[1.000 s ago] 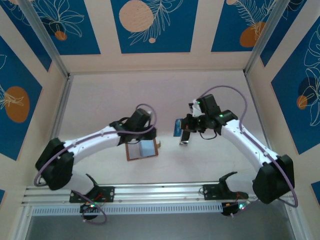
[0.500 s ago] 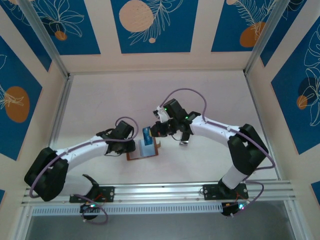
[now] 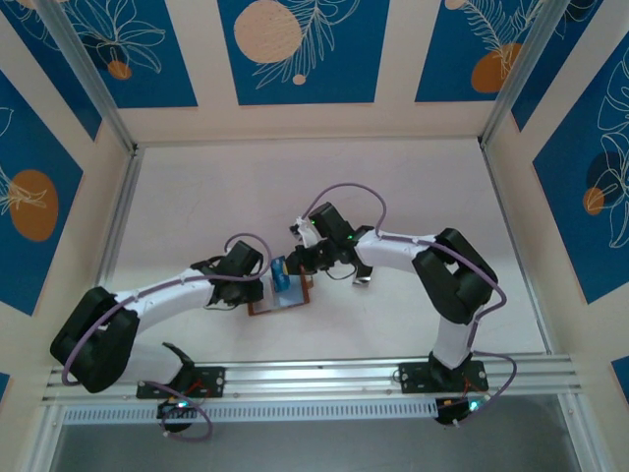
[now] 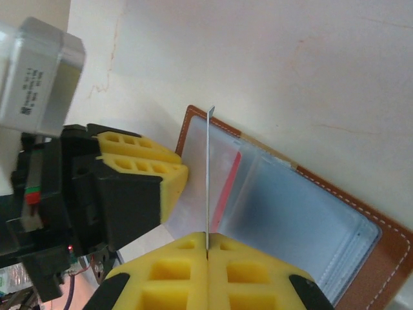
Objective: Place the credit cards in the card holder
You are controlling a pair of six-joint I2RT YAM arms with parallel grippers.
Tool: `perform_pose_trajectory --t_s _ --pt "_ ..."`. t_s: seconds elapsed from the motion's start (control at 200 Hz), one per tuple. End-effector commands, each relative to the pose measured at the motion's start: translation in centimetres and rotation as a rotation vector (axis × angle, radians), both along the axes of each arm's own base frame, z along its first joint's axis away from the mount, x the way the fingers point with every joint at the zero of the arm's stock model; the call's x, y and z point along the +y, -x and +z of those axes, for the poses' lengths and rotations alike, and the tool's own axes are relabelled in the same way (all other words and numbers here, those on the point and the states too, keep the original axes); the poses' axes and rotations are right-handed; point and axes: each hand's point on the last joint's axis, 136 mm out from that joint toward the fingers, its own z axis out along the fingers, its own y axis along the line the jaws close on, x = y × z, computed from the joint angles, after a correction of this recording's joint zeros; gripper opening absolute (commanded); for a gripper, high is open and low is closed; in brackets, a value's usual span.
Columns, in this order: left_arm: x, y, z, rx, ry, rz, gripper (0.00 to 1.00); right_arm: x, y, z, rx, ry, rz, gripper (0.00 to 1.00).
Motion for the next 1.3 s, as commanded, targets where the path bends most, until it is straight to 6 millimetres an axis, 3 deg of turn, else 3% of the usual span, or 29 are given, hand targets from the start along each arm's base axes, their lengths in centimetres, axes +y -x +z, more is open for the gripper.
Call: perform_pose_trajectory --t_s 0.0,0.61,0.81,1.01,1.295 --pt "1.9 1.3 -1.4 0.047 -0.061 0.034 0.19 1.2 -0.2 0.7 -0.009 -0.046 0.021 0.0" --pt "1.6 1.1 -1.5 0.046 -0.052 0.025 0.18 1.2 0.0 -1.8 0.035 0.004 -0.006 0.0" --pt "1.6 1.1 -1.5 0.046 -0.052 0.025 0.18 0.2 -0.3 -2.0 0.023 0.027 -0.033 0.0" --pt "1.4 0.9 -1.6 0.046 -0.053 0.024 0.19 0.8 0.4 -2.6 0.027 0.043 -0.01 0.0" --pt "1.5 1.0 -1.7 0.048 -0.057 0.026 0.18 0.0 0.4 -2.9 0.022 0.059 -0.029 0.0"
